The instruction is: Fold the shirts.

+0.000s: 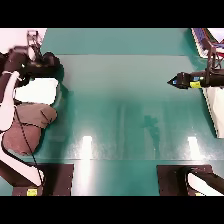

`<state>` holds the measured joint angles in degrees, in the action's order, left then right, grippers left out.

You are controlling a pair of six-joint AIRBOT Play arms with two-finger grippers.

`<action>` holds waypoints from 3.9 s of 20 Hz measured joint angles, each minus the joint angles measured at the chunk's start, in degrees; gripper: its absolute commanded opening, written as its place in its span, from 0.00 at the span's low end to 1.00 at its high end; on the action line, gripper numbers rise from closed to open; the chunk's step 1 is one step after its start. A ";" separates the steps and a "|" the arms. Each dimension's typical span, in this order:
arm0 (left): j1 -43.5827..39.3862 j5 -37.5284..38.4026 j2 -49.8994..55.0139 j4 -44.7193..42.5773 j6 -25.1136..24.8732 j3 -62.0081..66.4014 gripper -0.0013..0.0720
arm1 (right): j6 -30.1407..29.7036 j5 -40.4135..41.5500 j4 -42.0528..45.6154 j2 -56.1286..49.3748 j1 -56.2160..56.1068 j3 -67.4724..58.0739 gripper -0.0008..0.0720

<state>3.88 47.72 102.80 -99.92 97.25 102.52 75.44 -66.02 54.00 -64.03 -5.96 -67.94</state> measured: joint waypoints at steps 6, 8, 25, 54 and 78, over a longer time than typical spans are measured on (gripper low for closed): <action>-4.59 12.83 -17.84 1.25 -5.77 9.79 0.05 | -0.02 0.17 0.02 3.74 1.44 -9.92 0.04; -8.52 17.51 -24.52 1.66 -7.23 10.99 0.05 | -0.02 0.26 0.02 5.25 2.58 -13.27 0.04; -40.59 20.55 -26.08 3.15 -0.46 -7.21 0.89 | -0.04 -3.06 0.04 13.00 9.62 -17.94 0.04; -16.63 10.27 -19.67 28.02 -6.23 -28.65 0.05 | 3.41 5.31 -10.40 1.51 -20.76 35.32 0.62; -16.65 13.75 -54.21 23.04 -7.28 -8.04 0.05 | 12.55 -4.57 23.04 15.41 -7.08 -13.66 0.03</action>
<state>-12.78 61.47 48.60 -76.88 89.97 94.48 87.99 -70.59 77.03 -48.62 -13.04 -81.60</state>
